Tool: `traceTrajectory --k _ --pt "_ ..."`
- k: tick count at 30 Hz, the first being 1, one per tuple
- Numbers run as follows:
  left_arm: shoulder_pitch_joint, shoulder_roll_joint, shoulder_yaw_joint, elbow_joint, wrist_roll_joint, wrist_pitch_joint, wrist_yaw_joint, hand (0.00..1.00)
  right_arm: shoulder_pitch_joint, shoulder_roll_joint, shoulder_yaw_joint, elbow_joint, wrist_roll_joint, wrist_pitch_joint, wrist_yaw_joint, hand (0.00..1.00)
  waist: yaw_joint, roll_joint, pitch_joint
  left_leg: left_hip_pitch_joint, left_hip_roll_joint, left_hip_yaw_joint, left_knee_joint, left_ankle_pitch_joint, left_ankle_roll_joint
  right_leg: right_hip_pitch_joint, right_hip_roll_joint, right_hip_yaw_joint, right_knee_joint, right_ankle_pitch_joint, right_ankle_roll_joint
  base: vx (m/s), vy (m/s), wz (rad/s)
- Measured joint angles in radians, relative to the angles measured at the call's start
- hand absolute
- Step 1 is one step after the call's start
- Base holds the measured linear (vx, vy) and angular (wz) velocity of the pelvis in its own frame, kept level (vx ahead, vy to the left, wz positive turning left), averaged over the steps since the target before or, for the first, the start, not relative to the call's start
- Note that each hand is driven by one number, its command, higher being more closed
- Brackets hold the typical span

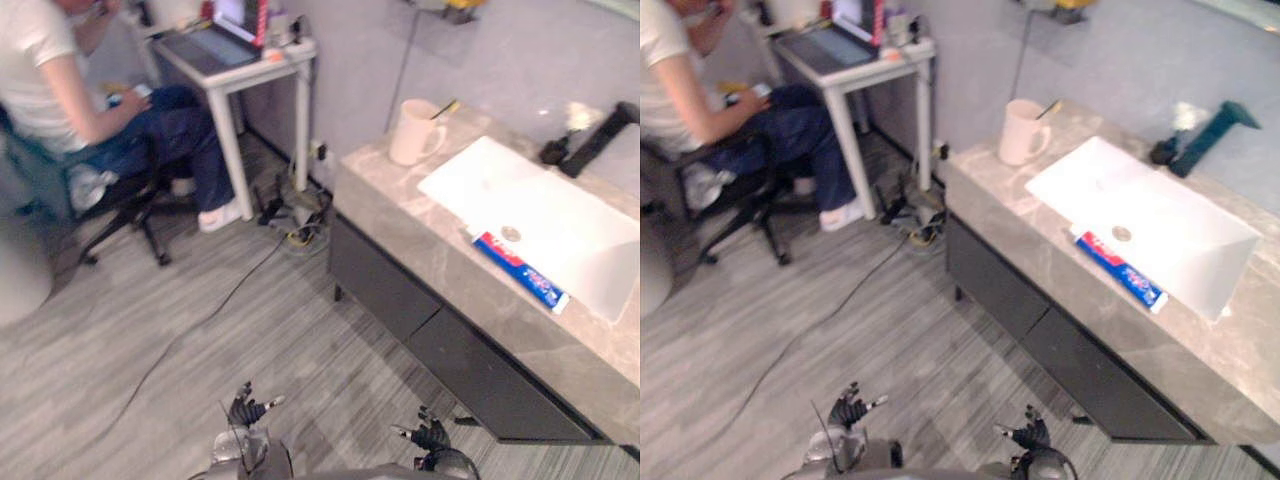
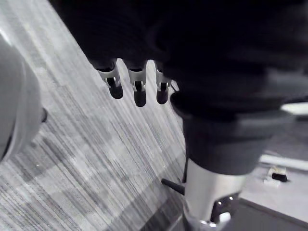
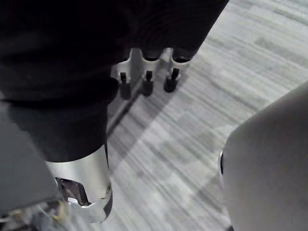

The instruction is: Organize washtable

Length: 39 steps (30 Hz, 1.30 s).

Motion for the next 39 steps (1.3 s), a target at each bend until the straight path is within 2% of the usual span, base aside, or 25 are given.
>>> traceTrajectory --k 2,3,4,5,6,7,8,10,11,12,13,14,16,17,19,20,22,23,24,26,28,30,33,37,39 --pt "-0.019 0.002 0.000 0.023 0.000 -0.001 0.000 0.00 -0.010 0.005 0.010 -0.009 0.000 -0.009 0.000 0.00 -0.001 0.008 -0.002 0.094 0.006 0.095 -0.069 -0.009 0.010 -0.112 -0.034 -0.208 0.053 -0.038 -0.035 0.23 0.226 -1.13" --pt "-0.043 0.002 -0.001 0.029 0.000 -0.002 0.000 0.00 -0.019 0.010 0.009 -0.015 0.000 -0.010 0.000 0.00 -0.004 0.013 0.000 0.128 0.009 0.137 -0.110 -0.035 -0.001 -0.180 -0.058 -0.356 0.046 -0.050 -0.055 0.30 0.255 -1.09" --pt "-0.054 0.005 -0.001 0.038 0.000 -0.002 0.000 0.00 -0.026 0.012 0.010 -0.014 0.000 -0.012 -0.001 0.00 -0.002 0.010 0.002 0.152 0.006 0.175 -0.145 -0.052 -0.021 -0.224 -0.077 -0.455 0.022 -0.053 -0.065 0.25 0.196 -0.96" --pt "-0.061 0.008 -0.002 0.052 0.001 -0.001 0.000 0.00 -0.041 0.011 0.010 0.006 -0.001 -0.011 0.000 0.00 0.002 0.003 0.004 0.169 -0.007 0.208 -0.169 -0.051 -0.022 -0.252 -0.089 -0.543 -0.036 -0.048 -0.073 0.26 0.165 -0.89" --pt "-0.060 0.010 -0.012 0.068 0.001 0.000 -0.002 0.00 -0.054 0.005 0.008 0.023 -0.003 -0.006 -0.002 0.00 -0.004 0.004 0.004 0.188 -0.023 0.228 -0.182 -0.051 -0.022 -0.254 -0.077 -0.627 -0.153 -0.009 -0.135 0.22 0.110 -0.72" --pt "-0.061 0.009 -0.016 0.079 0.001 0.001 -0.004 0.00 -0.052 0.002 0.008 0.024 -0.004 -0.007 -0.002 0.00 -0.006 0.002 0.003 0.192 -0.034 0.226 -0.186 -0.051 -0.023 -0.247 -0.060 -0.625 -0.224 0.021 -0.169 0.32 0.093 -0.39" --pt "-0.057 0.003 -0.016 0.095 0.011 0.009 -0.007 0.00 -0.042 -0.006 0.004 0.022 -0.007 -0.009 -0.002 0.00 -0.018 -0.008 0.004 0.218 -0.062 0.213 -0.188 -0.051 -0.024 -0.222 -0.050 -0.590 -0.322 0.082 -0.238 0.30 0.037 -0.10" --pt "-0.059 -0.021 -0.015 0.106 0.017 0.018 -0.009 0.00 -0.055 -0.038 -0.025 0.025 -0.009 -0.007 -0.004 0.00 -0.030 0.055 0.016 0.237 -0.031 0.185 -0.158 -0.046 -0.055 -0.176 -0.030 -0.607 -0.345 0.075 -0.229 0.41 0.021 0.05" --pt "-0.059 -0.040 -0.013 0.104 0.032 0.018 -0.008 0.00 -0.052 -0.045 -0.041 0.036 -0.008 -0.005 -0.003 0.00 -0.030 0.071 0.023 0.215 -0.009 0.175 -0.054 -0.038 -0.069 -0.139 -0.023 -0.607 -0.366 0.065 -0.230 0.49 -0.025 0.05" --pt "-0.058 -0.040 -0.004 0.104 0.032 0.019 -0.008 0.00 -0.051 -0.048 -0.043 0.041 -0.008 -0.003 -0.004 0.00 -0.031 0.074 0.025 0.193 0.008 0.169 0.030 -0.030 -0.077 -0.114 -0.018 -0.605 -0.380 0.058 -0.225 0.39 -0.063 -0.08" --pt "-0.058 -0.040 0.002 0.102 0.033 0.020 -0.008 0.00 -0.043 -0.051 -0.038 0.043 -0.007 0.000 -0.004 0.00 -0.030 0.074 0.028 0.125 0.063 0.144 0.249 0.019 -0.077 -0.056 -0.003 -0.594 -0.418 0.048 -0.223 0.41 -0.050 -0.28" --pt "-0.052 -0.035 0.002 0.090 0.034 0.020 -0.008 0.00 -0.039 -0.049 -0.031 0.043 -0.002 0.001 -0.004 0.00 -0.023 0.061 0.038 0.055 0.117 0.111 0.442 0.023 -0.072 0.003 0.016 -0.567 -0.454 0.044 -0.227 0.30 -0.016 -0.45" --pt "-0.048 -0.036 0.002 0.065 0.034 0.019 -0.008 0.00 -0.041 -0.040 -0.028 0.044 0.001 0.000 -0.006 0.00 -0.015 0.056 0.040 -0.018 0.148 0.072 0.563 0.014 -0.059 0.060 0.030 -0.525 -0.488 0.040 -0.229 0.28 0.020 -0.76" --pt "-0.048 -0.038 0.001 0.057 0.033 0.019 -0.008 0.00 -0.040 -0.034 -0.029 0.044 0.001 0.000 -0.006 0.00 0.001 0.048 0.043 -0.066 0.154 0.063 0.568 0.013 -0.059 0.091 0.030 -0.487 -0.505 0.040 -0.228 0.31 0.078 -1.25" --pt "-0.049 -0.046 0.002 0.036 0.031 0.015 -0.008 0.00 -0.044 -0.027 -0.032 0.046 0.002 0.004 -0.006 0.00 0.007 0.044 0.047 -0.131 0.146 0.019 0.460 0.009 -0.051 0.126 0.029 -0.410 -0.521 0.042 -0.225 0.26 0.134 -1.24" --pt "-0.051 -0.047 0.002 0.034 0.030 0.014 -0.007 0.00 -0.046 -0.023 -0.036 0.046 0.002 0.006 -0.009 0.00 0.013 0.043 0.046 -0.146 0.124 -0.026 0.343 0.009 -0.052 0.132 0.029 -0.361 -0.523 0.043 -0.223 0.17 0.171 -0.99" --pt "-0.054 -0.050 0.001 0.033 0.030 0.013 -0.007 0.00 -0.040 -0.019 -0.049 0.046 0.002 0.006 -0.009 0.00 0.023 0.045 0.044 -0.144 0.079 -0.130 0.147 0.022 -0.065 0.131 0.026 -0.309 -0.531 0.032 -0.172 0.16 0.250 -1.17" --pt "-0.052 -0.056 -0.008 0.042 0.029 0.013 -0.008 0.00 -0.038 -0.027 -0.058 0.044 0.001 0.006 -0.009 0.00 0.025 0.067 0.032 -0.144 0.066 -0.206 0.031 0.069 -0.107 0.125 0.036 -0.274 -0.521 0.018 -0.139 0.20 0.319 -1.02" --pt "-0.052 -0.044 -0.005 0.051 0.029 0.014 -0.006 0.00 -0.032 -0.020 -0.062 0.051 0.001 0.011 -0.009 0.00 0.015 0.033 0.018 -0.122 0.037 -0.185 0.013 0.058 -0.097 0.126 0.006 -0.251 -0.517 0.012 -0.121 0.20 0.271 -0.61" --pt "-0.050 -0.029 -0.006 0.053 0.030 0.014 -0.007 0.00 -0.001 0.003 -0.070 0.053 0.003 0.012 -0.009 0.00 0.004 -0.001 -0.003 -0.103 0.001 -0.150 -0.020 0.054 -0.083 0.133 -0.045 -0.244 -0.534 0.012 -0.094 0.22 0.266 -0.19" --pt "-0.049 -0.020 -0.007 0.069 0.031 0.015 -0.007 0.00 0.008 0.017 -0.077 0.055 0.002 0.012 -0.007 0.00 0.003 -0.023 -0.019 -0.073 -0.026 -0.123 -0.046 0.056 -0.074 0.142 -0.072 -0.234 -0.543 0.032 -0.062 0.21 0.245 -0.28" --pt "-0.048 -0.016 -0.007 0.086 0.031 0.017 -0.007 0.00 0.007 0.019 -0.084 0.069 0.003 0.011 -0.007 0.00 0.002 -0.019 -0.027 -0.037 -0.052 -0.096 -0.083 0.062 -0.062 0.164 -0.093 -0.220 -0.572 0.050 -0.041 0.14 0.181 -0.24" --pt "-0.038 -0.014 -0.010 0.107 0.032 0.019 -0.007 0.00 0.000 0.003 -0.114 0.097 0.011 0.010 -0.006 0.00 0.001 0.004 -0.045 0.001 -0.064 -0.080 -0.148 0.081 -0.034 0.179 -0.098 -0.197 -0.616 0.110 -0.043 0.08 0.164 -0.12" --pt "-0.026 -0.001 -0.019 0.113 0.033 0.018 -0.007 0.00 -0.012 -0.009 -0.128 0.135 0.045 0.008 -0.006 0.00 0.001 0.015 -0.053 0.041 -0.072 -0.075 -0.199 0.097 -0.030 0.196 -0.099 -0.194 -0.637 0.123 -0.049 0.00 0.053 -0.06" --pt "-0.026 0.013 -0.044 0.128 0.035 0.016 -0.007 0.00 -0.017 -0.015 -0.130 0.161 0.056 0.002 -0.005 0.00 0.000 0.018 -0.054 0.065 -0.077 -0.078 -0.248 0.128 -0.032 0.202 -0.097 -0.194 -0.647 0.131 -0.049 -0.02 -0.008 0.01"
